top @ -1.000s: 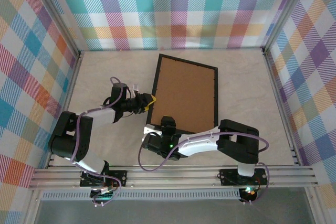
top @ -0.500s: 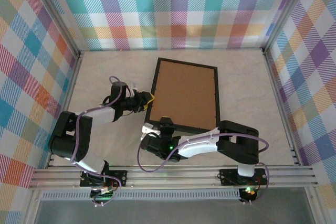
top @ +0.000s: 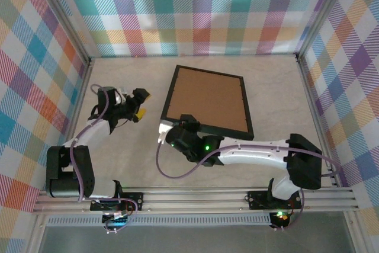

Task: Put the photo into the frame

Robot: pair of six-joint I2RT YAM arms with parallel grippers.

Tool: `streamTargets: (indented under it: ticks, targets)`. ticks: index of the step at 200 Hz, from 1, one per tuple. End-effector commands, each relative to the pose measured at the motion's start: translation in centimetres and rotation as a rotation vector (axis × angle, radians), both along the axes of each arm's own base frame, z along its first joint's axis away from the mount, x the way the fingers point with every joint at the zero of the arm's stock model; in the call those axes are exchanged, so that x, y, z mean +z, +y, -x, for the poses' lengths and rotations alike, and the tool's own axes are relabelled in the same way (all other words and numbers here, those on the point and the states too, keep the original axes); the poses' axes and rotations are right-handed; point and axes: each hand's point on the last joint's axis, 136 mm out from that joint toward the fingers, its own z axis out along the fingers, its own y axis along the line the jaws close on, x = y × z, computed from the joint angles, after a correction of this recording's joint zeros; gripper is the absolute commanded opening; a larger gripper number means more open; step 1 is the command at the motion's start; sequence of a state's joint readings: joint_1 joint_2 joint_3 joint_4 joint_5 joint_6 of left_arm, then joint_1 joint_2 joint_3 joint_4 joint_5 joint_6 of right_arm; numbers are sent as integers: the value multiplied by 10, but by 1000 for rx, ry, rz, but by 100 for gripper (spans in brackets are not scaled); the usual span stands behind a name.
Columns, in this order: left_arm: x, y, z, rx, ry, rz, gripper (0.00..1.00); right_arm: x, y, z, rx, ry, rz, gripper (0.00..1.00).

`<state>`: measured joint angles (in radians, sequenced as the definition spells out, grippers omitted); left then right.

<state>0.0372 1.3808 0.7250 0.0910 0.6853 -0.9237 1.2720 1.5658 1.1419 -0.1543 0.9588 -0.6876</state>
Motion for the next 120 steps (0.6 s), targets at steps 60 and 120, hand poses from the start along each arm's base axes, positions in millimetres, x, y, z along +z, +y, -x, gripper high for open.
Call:
streamTargets:
  ticks: [60, 120]
  targets:
    - [-32, 14, 16, 63, 89, 29, 92, 140, 31, -17, 111, 236, -394, 0]
    - [-36, 13, 17, 58, 99, 32, 92, 186, 27, -33, 110, 360, -585, 0]
